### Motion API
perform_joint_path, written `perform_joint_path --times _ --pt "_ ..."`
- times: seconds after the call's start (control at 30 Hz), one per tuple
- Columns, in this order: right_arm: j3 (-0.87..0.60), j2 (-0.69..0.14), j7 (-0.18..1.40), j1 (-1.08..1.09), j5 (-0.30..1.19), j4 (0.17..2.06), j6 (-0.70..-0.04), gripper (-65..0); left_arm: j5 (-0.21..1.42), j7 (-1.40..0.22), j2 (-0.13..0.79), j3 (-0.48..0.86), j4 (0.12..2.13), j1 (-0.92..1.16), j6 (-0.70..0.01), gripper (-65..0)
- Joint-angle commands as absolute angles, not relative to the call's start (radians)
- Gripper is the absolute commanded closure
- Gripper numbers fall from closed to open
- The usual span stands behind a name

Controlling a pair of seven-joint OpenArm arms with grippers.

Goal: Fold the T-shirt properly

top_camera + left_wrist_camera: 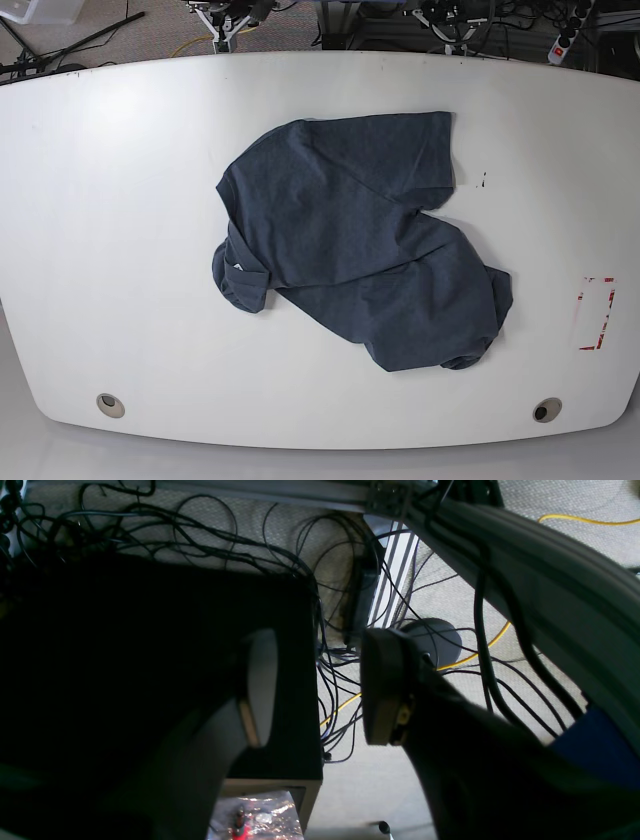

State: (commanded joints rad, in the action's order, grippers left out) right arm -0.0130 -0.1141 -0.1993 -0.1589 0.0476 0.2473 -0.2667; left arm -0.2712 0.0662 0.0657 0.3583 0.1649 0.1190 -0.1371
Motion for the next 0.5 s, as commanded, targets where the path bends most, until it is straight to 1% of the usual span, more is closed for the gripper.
perform_joint_path --times 0.03,0.5 --pt "-0.01 -0.104 -0.185 -0.127 0.047 0.236 -0.285 -13.0 -0.337 -0.019 0.038 0.45 0.143 0.096 -0.137 -24.7" --pt "-0.01 -0.104 -0.186 -0.131 0.047 0.236 -0.285 -12.5 -0.331 -0.018 0.038 0.45 0.151 0.128 -0.137 -24.7"
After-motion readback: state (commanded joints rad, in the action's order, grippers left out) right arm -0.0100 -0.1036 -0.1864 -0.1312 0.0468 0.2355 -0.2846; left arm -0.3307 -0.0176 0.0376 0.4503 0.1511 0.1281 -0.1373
